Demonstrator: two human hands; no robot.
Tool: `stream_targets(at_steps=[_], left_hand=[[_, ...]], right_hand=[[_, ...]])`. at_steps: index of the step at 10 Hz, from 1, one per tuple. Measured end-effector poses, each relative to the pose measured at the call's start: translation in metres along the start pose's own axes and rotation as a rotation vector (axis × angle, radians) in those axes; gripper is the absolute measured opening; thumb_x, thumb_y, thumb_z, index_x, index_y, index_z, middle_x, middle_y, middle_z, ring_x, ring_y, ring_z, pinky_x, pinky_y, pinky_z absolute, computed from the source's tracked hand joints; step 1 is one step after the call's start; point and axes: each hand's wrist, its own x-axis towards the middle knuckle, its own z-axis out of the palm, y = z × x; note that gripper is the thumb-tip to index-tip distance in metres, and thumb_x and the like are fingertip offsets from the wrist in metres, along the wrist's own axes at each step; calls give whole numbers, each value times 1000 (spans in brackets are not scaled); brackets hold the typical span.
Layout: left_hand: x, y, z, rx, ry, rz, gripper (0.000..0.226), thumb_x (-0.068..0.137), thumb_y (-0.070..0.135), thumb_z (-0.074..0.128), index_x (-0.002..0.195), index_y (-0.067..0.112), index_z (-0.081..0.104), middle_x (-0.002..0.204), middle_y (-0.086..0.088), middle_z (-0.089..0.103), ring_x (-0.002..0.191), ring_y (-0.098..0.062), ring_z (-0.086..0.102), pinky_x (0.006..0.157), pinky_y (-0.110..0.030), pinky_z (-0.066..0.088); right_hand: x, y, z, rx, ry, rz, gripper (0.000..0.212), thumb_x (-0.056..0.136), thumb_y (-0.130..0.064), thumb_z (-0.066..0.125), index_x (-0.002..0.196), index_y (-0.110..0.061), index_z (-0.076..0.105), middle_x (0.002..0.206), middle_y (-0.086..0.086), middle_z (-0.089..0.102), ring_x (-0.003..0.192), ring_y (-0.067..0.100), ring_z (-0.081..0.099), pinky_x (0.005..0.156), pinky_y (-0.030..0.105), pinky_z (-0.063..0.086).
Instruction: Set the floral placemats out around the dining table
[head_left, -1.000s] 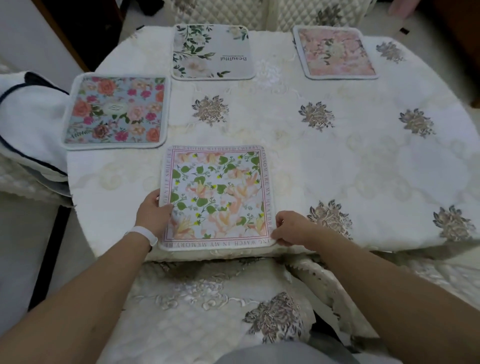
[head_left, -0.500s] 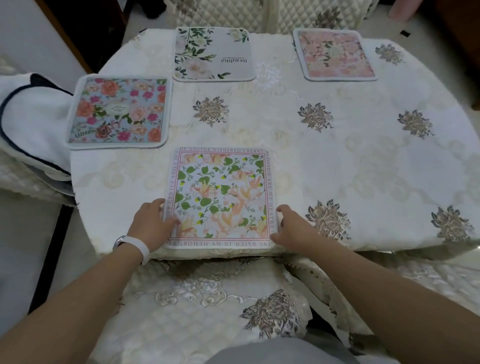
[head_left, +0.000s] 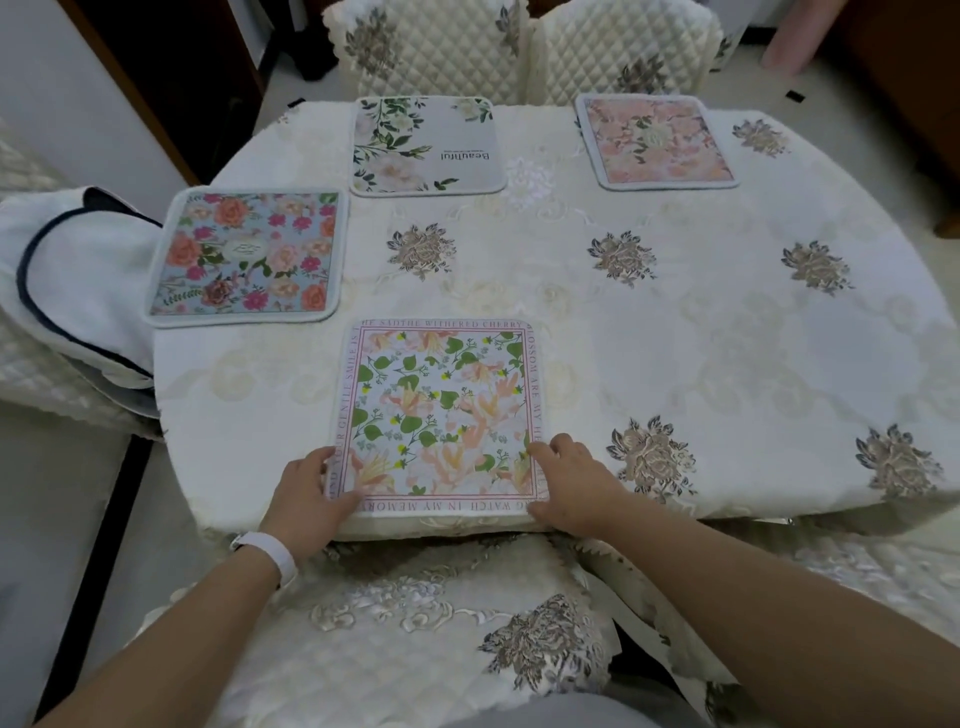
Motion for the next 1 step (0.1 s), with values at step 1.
stream_targets(at_steps=[1], left_hand=[[4, 10, 0, 46, 88, 49, 62, 82, 37, 69, 136, 18, 45, 126, -12, 49, 108, -28, 55, 95, -47, 48]], right_hand=[[0, 4, -17, 14, 64, -31, 61, 93, -39, 52, 146, -17, 32, 137, 9, 43, 122, 28, 46, 95, 42, 48]])
